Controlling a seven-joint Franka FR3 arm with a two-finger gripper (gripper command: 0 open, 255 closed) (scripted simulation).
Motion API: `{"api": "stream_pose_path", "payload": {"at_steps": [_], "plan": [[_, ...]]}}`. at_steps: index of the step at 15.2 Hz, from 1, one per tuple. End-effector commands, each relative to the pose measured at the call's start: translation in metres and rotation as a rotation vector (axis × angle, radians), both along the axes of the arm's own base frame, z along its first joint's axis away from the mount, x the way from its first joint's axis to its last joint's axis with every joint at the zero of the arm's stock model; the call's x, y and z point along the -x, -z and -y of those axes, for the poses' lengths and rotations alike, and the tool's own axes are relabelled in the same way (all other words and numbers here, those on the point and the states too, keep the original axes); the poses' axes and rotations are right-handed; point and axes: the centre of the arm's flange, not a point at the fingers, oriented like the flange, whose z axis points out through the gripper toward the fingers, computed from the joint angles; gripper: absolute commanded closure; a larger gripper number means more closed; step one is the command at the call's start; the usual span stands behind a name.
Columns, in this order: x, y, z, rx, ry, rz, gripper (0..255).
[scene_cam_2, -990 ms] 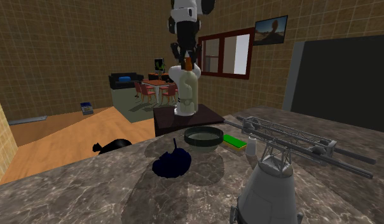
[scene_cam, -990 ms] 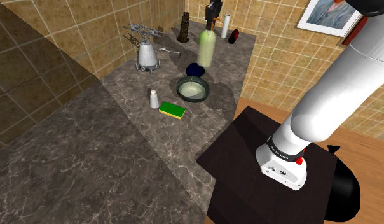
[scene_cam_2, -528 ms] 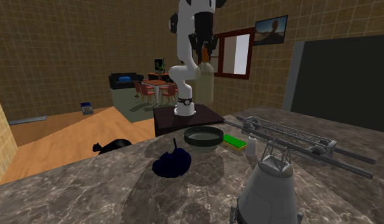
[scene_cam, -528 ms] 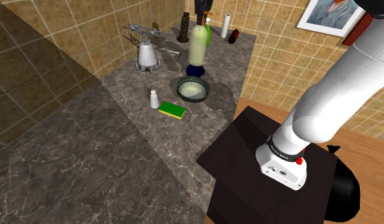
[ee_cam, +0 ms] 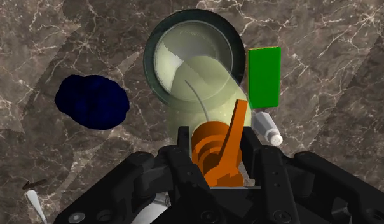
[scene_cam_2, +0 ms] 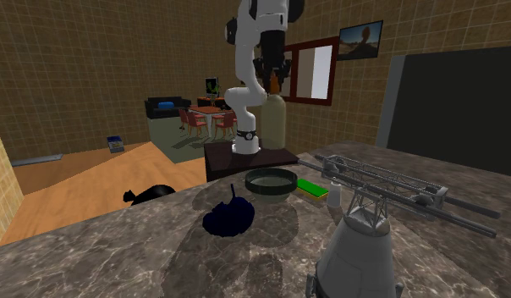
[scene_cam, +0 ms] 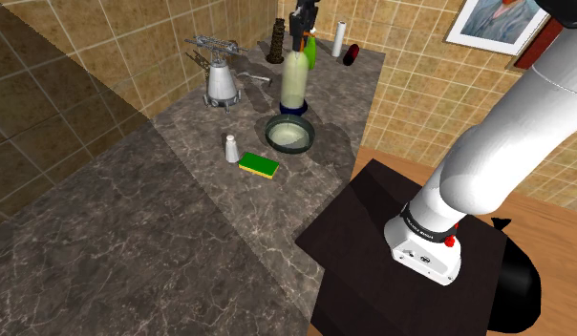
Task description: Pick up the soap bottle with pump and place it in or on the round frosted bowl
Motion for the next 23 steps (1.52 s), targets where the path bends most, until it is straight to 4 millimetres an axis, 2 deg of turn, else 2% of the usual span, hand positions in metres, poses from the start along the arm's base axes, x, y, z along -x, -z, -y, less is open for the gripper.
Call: {"api": "stream_pose_path", "payload": {"at_steps": [1,20,23], "plan": [[0.0,0.01,0.001,0.0,0.0,0.001,255],[0.0,0.113,0.001,0.0,0.0,0.001,255],[0.0,0.113,0.001,0.0,0.0,0.001,255]]}}
